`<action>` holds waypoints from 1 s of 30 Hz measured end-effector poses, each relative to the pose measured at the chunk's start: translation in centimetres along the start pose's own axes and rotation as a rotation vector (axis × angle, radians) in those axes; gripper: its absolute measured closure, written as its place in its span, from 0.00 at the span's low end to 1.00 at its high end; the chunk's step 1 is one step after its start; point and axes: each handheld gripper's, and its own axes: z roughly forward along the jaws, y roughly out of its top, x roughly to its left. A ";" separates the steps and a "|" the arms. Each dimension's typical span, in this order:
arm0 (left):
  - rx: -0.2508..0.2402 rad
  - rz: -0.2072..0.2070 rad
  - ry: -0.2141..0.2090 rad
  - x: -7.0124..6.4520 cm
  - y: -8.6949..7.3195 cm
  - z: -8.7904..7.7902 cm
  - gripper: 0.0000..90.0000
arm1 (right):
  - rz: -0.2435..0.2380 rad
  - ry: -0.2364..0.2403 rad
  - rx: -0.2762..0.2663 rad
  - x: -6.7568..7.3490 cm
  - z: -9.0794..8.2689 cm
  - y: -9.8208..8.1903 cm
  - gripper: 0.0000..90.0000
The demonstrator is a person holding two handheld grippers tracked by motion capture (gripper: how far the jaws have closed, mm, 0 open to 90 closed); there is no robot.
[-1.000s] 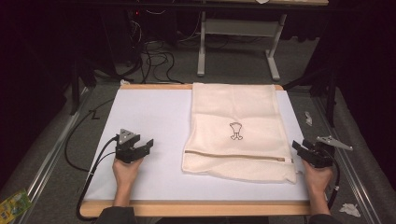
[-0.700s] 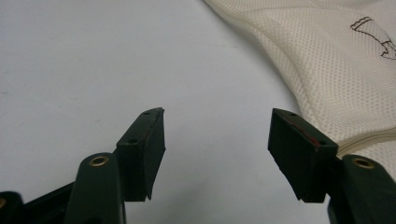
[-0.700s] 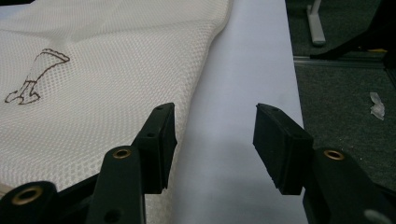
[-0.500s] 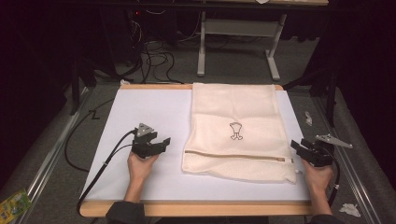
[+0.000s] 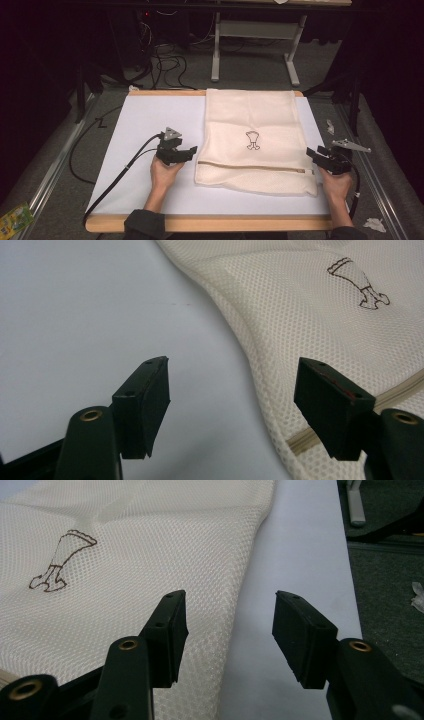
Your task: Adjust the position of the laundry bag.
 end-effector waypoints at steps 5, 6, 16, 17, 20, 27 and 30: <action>0.029 0.011 -0.016 -1.0 0.7 1.0 0.32 | -0.002 0.009 0.016 0.4 0.3 0.3 0.53; 0.038 0.023 -0.010 -1.3 0.9 1.3 0.32 | 0.000 0.010 0.018 0.4 0.4 0.4 0.52; 0.103 0.017 -0.032 -2.4 1.8 3.6 0.28 | -0.023 0.007 0.064 0.9 1.7 0.9 0.49; 0.103 0.017 -0.032 -2.4 1.8 3.6 0.27 | -0.023 0.007 0.064 0.9 1.7 0.9 0.49; 0.121 0.019 -0.029 -2.8 1.9 4.6 0.27 | -0.023 0.002 0.091 1.1 2.3 1.1 0.49; 0.160 0.009 -0.011 -2.9 1.8 5.7 0.35 | -0.020 0.000 0.123 1.3 3.2 1.4 0.50; 0.169 0.010 -0.006 -2.9 1.6 6.4 0.42 | -0.015 -0.008 0.143 1.2 3.6 1.4 0.50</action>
